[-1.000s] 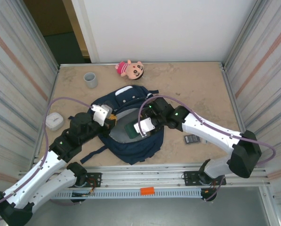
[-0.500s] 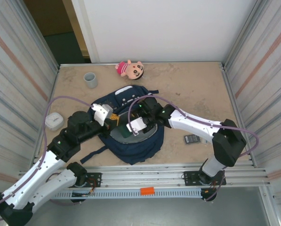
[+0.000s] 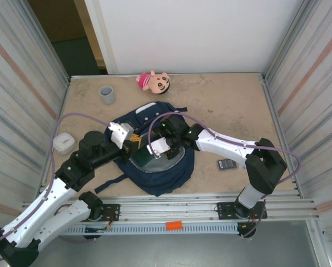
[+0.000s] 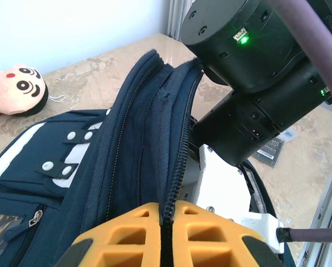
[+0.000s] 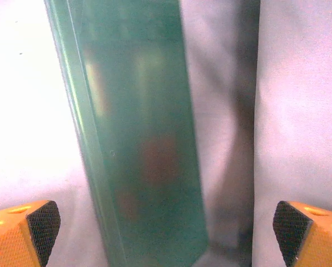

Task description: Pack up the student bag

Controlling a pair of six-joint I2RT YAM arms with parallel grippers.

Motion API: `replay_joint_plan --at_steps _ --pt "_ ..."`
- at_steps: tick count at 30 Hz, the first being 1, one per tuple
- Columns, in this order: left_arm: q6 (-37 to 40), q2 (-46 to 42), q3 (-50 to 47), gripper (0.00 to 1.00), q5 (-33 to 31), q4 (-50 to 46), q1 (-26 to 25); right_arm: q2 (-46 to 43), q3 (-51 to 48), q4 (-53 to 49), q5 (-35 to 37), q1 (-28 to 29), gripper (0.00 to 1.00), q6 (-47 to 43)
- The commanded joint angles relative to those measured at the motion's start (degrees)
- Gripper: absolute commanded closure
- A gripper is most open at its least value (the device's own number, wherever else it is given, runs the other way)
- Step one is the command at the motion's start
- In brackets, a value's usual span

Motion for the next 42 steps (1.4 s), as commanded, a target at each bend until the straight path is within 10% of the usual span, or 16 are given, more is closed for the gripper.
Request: replay_joint_plan --at_steps 1,9,19,23,30,42 --pt "0.77 -1.52 3.02 0.92 1.68 6.47 0.21 -0.98 2.07 1.56 -0.31 -0.07 0.01 1.44" --pt "1.21 -2.06 2.69 0.93 -1.64 5.18 0.21 -8.05 -1.75 0.95 -2.36 0.17 0.01 9.43" --pt "0.39 -2.07 1.46 0.93 -3.66 4.81 0.21 -31.13 -15.28 -0.47 -17.02 -7.46 0.01 46.75" --pt "0.47 -1.83 1.44 0.92 -4.63 4.33 0.21 -39.90 -20.93 2.67 -12.36 -12.80 0.01 62.42" --pt "-0.20 -1.15 1.09 0.92 -4.57 4.39 0.21 -43.78 -17.99 -8.17 9.49 -26.41 0.01 92.96" --pt "-0.67 -0.14 1.49 0.92 -4.67 4.48 0.21 -17.99 -7.67 -33.36 -5.48 -63.53 0.01 102.33"
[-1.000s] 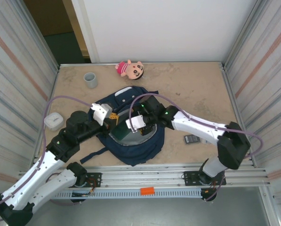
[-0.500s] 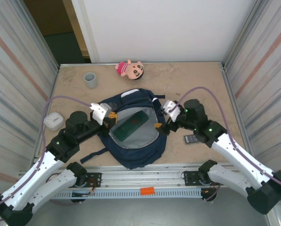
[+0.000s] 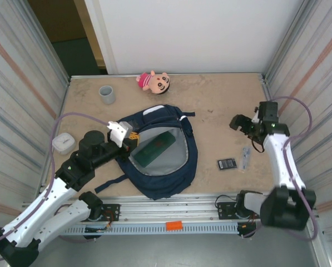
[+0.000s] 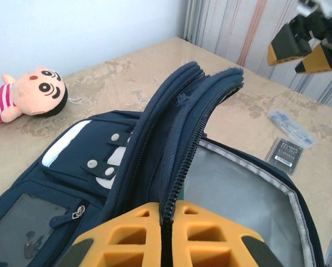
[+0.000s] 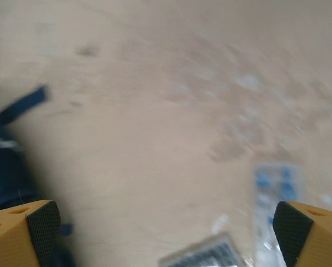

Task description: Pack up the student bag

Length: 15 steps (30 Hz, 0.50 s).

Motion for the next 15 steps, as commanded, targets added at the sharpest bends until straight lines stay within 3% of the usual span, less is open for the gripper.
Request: replay_joint_plan --at_steps 1,4,7,12,15 --pt "-0.53 -0.49 1.36 0.92 -0.69 3.71 0.14 8.58 3.35 -12.53 -2.49 -5.19 0.05 3.12" --pt "-0.52 -0.44 1.25 0.92 -0.79 3.82 0.14 16.17 4.35 -14.09 -2.29 -6.45 0.17 1.27" --pt "-0.52 -0.31 1.12 0.92 -0.93 3.82 0.21 20.61 4.16 -13.91 -1.44 -4.33 0.12 0.00" --pt "-0.13 -0.09 1.35 0.92 -1.22 3.37 0.14 23.10 5.56 -15.27 15.64 3.66 0.10 1.35" --pt "0.05 0.12 1.46 0.92 -1.23 3.38 0.14 25.00 6.91 -16.55 19.20 4.22 0.10 2.26"
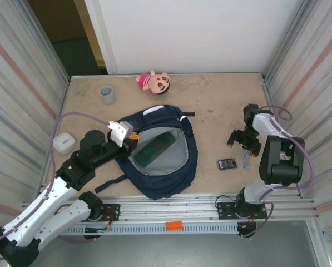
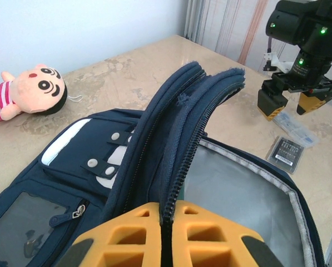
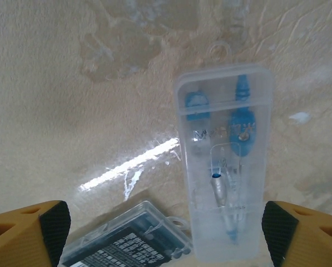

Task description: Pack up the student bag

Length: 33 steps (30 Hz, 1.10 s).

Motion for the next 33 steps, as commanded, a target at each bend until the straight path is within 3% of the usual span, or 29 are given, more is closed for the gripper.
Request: replay_joint_plan --at_steps 1,5,11,15,21,25,33 --pt "0.17 -0.14 1.45 0.92 -1.15 3.51 0.14 1.87 2.20 -3.29 8.24 -0.24 0.10 1.54" --pt "0.03 0.48 1.57 0.92 -0.83 3.63 0.14 2.75 2.43 -2.80 9.06 -1.36 0.10 0.87" --pt "0.26 0.81 1.55 0.93 -0.63 4.04 0.15 4.03 1.48 0.27 1.98 -4.53 0.16 0.80" --pt "0.38 0.66 1.57 0.93 -0.66 3.71 0.14 5.65 0.60 2.27 0.77 -4.94 0.23 0.93" --pt "0.64 0.00 1.45 0.93 -1.23 3.24 0.14 9.64 0.79 2.54 1.39 -5.07 0.24 1.10" --pt "0.66 -0.01 1.46 0.93 -1.27 3.18 0.14 10.28 0.34 3.11 2.30 -5.07 0.40 1.16" --pt "0.39 0.50 1.27 0.93 -1.01 3.66 0.14 6.82 -0.22 2.74 3.75 -4.63 0.53 1.36"
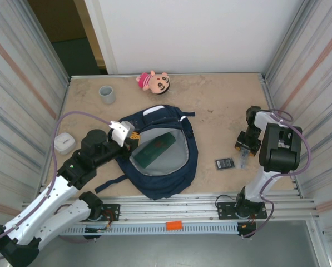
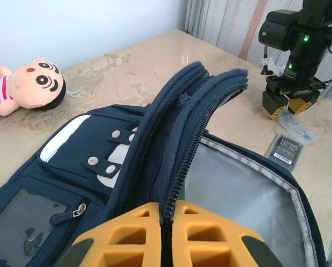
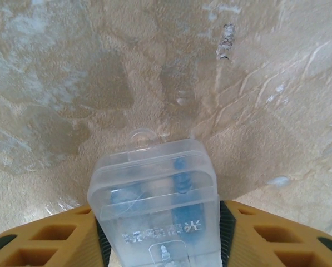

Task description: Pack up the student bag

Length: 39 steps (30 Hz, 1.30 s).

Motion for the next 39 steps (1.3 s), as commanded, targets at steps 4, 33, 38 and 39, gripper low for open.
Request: replay_joint_plan --at_steps 4,33,38,39 --pt "0.02 -0.42 1.21 0.93 -0.92 3.94 0.14 -4.30 -1.32 -1.52 3.05 0.33 0.57 1.47" --pt "-0.62 -1.90 1.09 0.92 -1.41 3.83 0.14 -47.27 -3.66 28.65 -20.72 35.96 0.67 -15.06" --pt "-0.44 -1.83 1.27 0.93 -1.53 4.03 0.14 -49.64 -4.55 29.65 -22.29 42.80 0.65 -24.39" --pt "-0.57 -1.75 1.27 0.93 -1.30 4.22 0.17 -49.46 -4.49 28.68 -23.46 43.77 0.65 -27.06"
